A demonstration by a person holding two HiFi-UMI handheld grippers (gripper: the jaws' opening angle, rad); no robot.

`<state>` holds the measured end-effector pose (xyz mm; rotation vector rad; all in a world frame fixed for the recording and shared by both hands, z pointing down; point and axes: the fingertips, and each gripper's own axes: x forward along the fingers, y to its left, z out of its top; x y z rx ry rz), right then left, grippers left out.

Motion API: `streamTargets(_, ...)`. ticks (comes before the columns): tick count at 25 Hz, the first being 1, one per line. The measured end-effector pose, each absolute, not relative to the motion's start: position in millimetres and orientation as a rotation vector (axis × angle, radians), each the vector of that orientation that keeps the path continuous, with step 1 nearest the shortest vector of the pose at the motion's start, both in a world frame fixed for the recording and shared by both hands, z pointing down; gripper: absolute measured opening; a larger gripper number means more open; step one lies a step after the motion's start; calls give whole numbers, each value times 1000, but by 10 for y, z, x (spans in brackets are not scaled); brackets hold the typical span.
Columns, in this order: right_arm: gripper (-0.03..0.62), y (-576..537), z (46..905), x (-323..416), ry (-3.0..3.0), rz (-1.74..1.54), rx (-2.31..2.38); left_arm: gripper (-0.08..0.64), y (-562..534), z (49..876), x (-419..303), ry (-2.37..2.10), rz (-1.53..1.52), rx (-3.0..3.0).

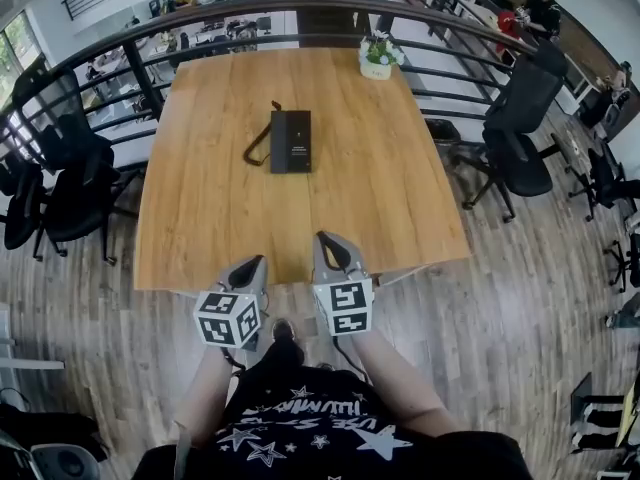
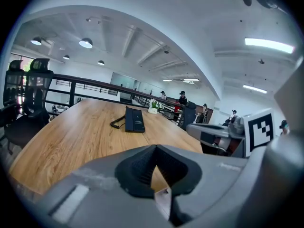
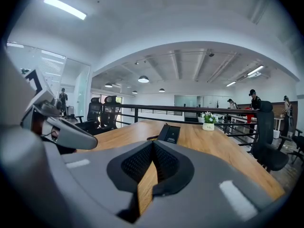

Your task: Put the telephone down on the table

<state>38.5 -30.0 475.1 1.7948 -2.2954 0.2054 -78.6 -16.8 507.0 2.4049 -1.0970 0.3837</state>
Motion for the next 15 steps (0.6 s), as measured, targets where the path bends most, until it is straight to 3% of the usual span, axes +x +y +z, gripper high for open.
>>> streamTargets(15, -2, 514, 4592, 578, -2320, 138, 1799, 2, 615, 4869, -683, -1152, 320, 2427)
